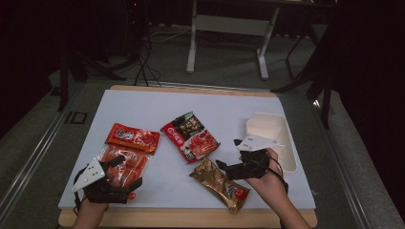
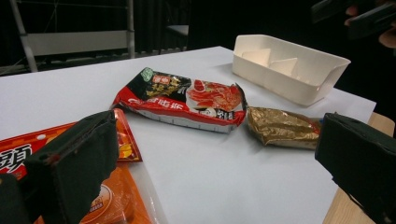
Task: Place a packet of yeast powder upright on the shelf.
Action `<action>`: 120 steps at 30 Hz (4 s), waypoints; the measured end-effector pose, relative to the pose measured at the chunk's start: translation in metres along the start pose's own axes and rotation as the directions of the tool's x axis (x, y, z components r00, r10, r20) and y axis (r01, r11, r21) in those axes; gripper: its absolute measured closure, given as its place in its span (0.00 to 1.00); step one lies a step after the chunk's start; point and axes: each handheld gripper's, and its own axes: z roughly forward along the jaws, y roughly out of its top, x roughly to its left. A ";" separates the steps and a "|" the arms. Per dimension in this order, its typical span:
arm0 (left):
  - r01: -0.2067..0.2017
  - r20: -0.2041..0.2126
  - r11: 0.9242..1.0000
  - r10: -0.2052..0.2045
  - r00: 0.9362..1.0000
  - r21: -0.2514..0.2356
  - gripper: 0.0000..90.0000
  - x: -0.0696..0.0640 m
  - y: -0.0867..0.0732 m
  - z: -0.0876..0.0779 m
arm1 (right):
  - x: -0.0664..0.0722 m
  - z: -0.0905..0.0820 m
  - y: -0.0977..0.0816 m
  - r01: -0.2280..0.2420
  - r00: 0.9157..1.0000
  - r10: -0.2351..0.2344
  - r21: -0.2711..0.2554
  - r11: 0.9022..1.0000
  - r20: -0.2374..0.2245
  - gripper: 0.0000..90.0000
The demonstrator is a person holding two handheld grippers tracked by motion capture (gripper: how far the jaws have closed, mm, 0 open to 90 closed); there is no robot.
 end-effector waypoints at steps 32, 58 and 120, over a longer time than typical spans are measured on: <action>0.011 0.002 1.000 -0.011 1.000 0.005 0.00 0.003 -0.001 0.001 | -0.010 0.115 -0.037 -0.112 0.988 0.138 0.304 0.946 -0.067 0.36; 0.006 0.003 1.000 -0.006 1.000 0.022 0.00 0.003 -0.001 0.003 | 0.011 0.135 -0.041 0.001 0.999 0.016 0.397 0.918 -0.040 0.93; 0.005 0.021 0.999 -0.005 1.000 0.032 0.00 -0.002 -0.002 0.008 | -0.050 0.016 0.065 -0.090 0.996 0.090 -0.100 0.991 -0.005 1.00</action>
